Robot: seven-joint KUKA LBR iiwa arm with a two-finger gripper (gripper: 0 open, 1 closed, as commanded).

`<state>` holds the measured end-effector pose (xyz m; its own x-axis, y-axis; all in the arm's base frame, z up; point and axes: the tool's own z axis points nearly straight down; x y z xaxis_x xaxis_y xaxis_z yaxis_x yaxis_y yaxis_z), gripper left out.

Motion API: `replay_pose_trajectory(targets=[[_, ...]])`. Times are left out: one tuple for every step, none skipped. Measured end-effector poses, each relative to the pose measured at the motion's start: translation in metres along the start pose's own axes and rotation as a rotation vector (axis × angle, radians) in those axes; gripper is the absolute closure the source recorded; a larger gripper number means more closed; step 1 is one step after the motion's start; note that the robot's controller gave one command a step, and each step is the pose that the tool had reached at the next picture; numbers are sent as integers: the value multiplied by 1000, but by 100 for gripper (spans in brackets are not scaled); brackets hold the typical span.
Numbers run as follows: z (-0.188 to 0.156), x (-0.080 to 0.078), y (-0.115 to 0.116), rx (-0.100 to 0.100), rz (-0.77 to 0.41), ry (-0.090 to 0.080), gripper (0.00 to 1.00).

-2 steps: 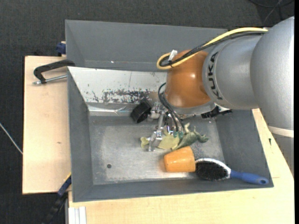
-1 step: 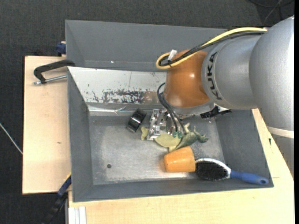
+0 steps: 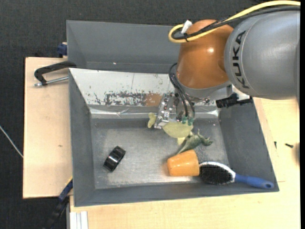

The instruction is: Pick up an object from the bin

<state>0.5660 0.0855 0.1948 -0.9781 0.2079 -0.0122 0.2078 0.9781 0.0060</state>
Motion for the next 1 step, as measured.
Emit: replay_pose_trajectory(targets=[[-91, -4, 7, -1, -16, -2, 100]])
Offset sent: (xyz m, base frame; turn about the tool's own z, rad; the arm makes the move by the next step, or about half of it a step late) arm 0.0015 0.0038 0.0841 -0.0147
